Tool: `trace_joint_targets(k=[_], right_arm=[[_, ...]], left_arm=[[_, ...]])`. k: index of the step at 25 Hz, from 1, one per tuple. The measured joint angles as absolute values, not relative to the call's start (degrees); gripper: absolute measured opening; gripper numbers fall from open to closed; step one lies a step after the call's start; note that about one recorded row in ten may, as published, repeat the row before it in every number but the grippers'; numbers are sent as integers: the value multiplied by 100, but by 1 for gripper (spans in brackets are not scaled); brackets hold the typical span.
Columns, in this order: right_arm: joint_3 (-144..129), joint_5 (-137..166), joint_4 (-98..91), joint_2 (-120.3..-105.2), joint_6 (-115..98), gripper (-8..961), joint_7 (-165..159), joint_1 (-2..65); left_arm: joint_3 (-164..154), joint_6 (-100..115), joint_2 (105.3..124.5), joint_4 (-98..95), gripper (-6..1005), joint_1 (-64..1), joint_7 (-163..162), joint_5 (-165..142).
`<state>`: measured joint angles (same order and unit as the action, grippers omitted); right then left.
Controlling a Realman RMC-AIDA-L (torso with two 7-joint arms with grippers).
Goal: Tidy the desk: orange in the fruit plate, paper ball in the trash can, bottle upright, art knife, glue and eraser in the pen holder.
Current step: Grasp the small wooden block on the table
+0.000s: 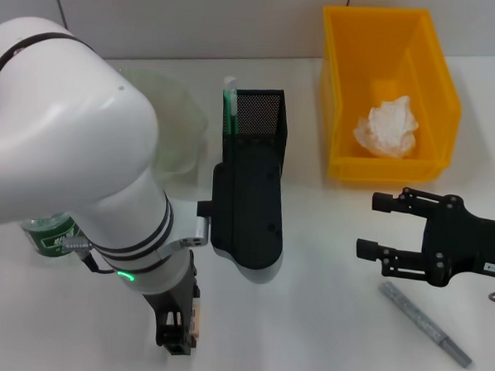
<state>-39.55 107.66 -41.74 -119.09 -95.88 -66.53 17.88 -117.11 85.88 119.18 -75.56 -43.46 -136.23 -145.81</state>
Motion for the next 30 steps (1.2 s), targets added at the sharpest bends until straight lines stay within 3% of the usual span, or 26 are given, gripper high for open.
trace_joint_targets(k=[30], right_arm=[[-3955, 10766, -4157, -11918, -9518, 762, -6600, 1821]], left_arm=[[-11742, 8579, 11918, -7359, 575, -4430, -13640, -14528]])
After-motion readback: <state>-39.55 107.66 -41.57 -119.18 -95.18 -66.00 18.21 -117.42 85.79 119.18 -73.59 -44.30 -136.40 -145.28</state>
